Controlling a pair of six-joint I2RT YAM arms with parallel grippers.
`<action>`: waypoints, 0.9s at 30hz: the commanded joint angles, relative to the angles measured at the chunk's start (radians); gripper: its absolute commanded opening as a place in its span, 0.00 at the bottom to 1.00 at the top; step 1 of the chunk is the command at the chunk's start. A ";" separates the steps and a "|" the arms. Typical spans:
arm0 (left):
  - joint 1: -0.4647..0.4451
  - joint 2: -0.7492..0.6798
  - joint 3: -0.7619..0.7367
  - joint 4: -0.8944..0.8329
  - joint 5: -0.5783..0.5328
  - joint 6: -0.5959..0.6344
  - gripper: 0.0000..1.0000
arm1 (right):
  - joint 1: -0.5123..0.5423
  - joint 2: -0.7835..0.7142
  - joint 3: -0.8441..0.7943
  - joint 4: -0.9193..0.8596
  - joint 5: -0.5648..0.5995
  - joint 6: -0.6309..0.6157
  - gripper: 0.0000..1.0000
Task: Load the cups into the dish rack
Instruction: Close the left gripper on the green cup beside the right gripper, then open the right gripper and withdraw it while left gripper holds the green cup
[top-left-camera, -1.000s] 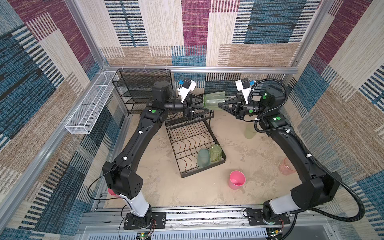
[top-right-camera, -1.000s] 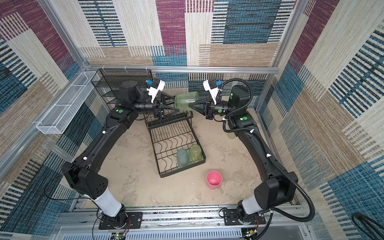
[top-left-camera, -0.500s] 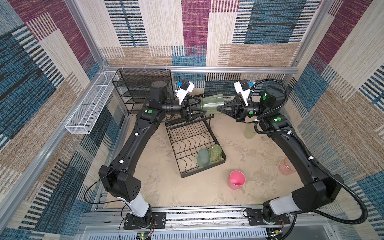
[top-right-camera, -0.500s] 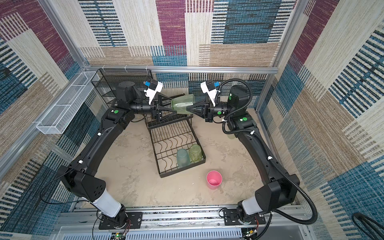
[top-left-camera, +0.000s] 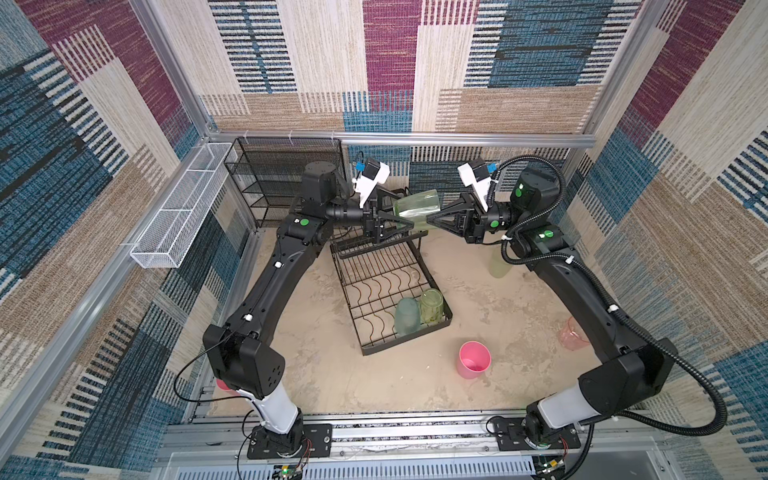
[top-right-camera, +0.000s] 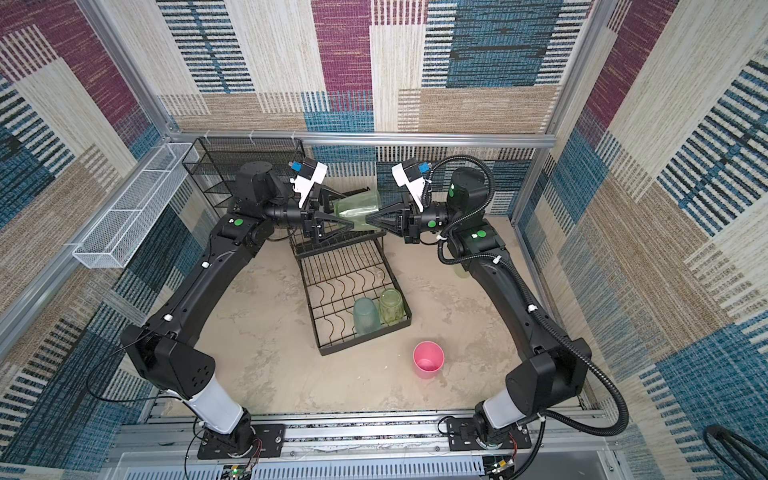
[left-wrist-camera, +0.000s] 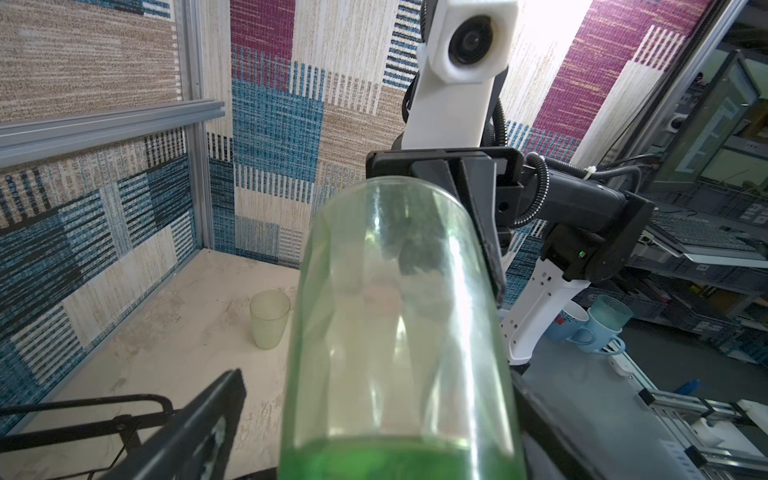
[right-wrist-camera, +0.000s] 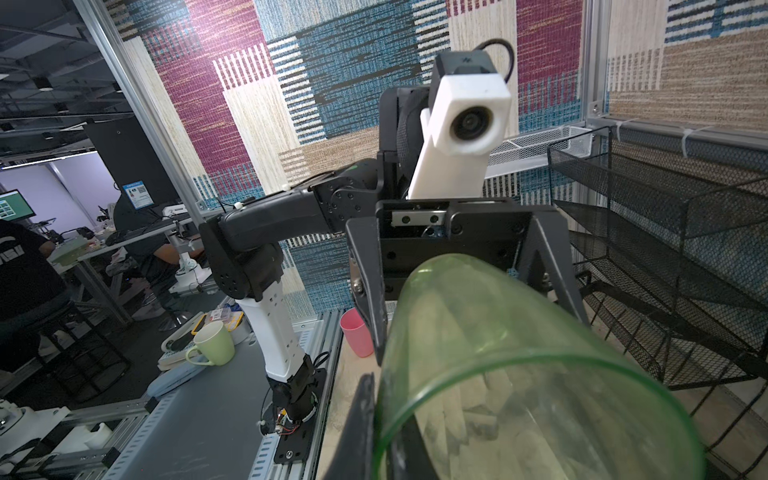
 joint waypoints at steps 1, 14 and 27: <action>-0.002 -0.001 -0.016 0.110 0.036 -0.075 0.97 | 0.005 0.014 0.015 0.052 -0.022 0.029 0.00; -0.002 0.013 -0.090 0.484 0.095 -0.363 0.89 | 0.004 0.059 0.072 0.048 -0.054 0.027 0.01; -0.002 0.007 -0.111 0.500 0.088 -0.381 0.90 | 0.005 0.119 0.139 0.093 -0.049 0.069 0.04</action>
